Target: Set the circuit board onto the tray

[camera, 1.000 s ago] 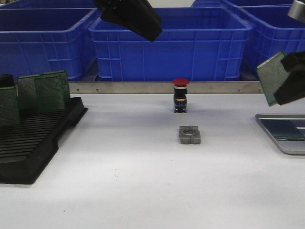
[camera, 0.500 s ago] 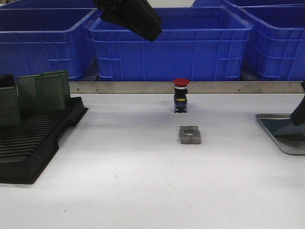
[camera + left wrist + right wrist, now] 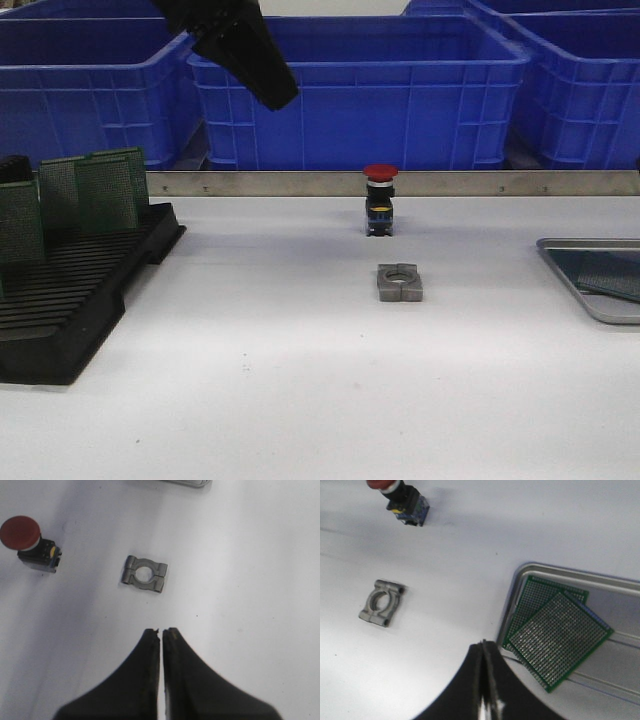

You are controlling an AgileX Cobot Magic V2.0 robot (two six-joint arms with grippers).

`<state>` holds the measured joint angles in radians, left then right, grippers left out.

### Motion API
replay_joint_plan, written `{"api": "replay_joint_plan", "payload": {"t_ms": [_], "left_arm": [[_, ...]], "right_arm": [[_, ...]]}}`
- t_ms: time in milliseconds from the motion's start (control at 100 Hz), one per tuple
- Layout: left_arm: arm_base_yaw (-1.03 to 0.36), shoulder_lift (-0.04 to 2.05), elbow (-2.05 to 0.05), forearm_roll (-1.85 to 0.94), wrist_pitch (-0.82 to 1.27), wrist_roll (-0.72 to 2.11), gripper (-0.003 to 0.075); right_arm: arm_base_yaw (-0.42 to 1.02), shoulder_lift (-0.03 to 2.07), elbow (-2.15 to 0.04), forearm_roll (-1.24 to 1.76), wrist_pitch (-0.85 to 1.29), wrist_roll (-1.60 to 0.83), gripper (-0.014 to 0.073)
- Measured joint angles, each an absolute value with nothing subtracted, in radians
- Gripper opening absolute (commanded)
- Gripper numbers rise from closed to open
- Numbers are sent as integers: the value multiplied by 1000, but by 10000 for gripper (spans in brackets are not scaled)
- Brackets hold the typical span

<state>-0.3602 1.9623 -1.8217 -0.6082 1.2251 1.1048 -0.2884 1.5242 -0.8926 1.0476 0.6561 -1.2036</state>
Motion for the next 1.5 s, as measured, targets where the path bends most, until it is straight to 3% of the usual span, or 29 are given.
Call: {"api": "replay_joint_plan", "payload": {"t_ms": [250,480,680,920,1109,1499], "left_arm": [[-360,1915,-1817,-547,1227,982,-20],[-336,1781,-1758,-543,1233,933,-20],[-302,1606,-1586,-541,1200,931,-20],[-300,1338,-1305,-542,1035,931,-20],[-299,1095,-1045,-603,756,931,-20],[-299,595,-608,-735,554,931,-20]], "right_arm": [[-155,1340,-870,1044,622,-1204,-107],[42,1129,-734,1080,415,-1204,-107],[179,934,-603,1126,242,-1204,-107],[200,701,-461,1138,113,-1204,-107],[200,520,-386,1141,86,-1204,-107],[200,258,-367,1166,267,-1204,-107]]}}
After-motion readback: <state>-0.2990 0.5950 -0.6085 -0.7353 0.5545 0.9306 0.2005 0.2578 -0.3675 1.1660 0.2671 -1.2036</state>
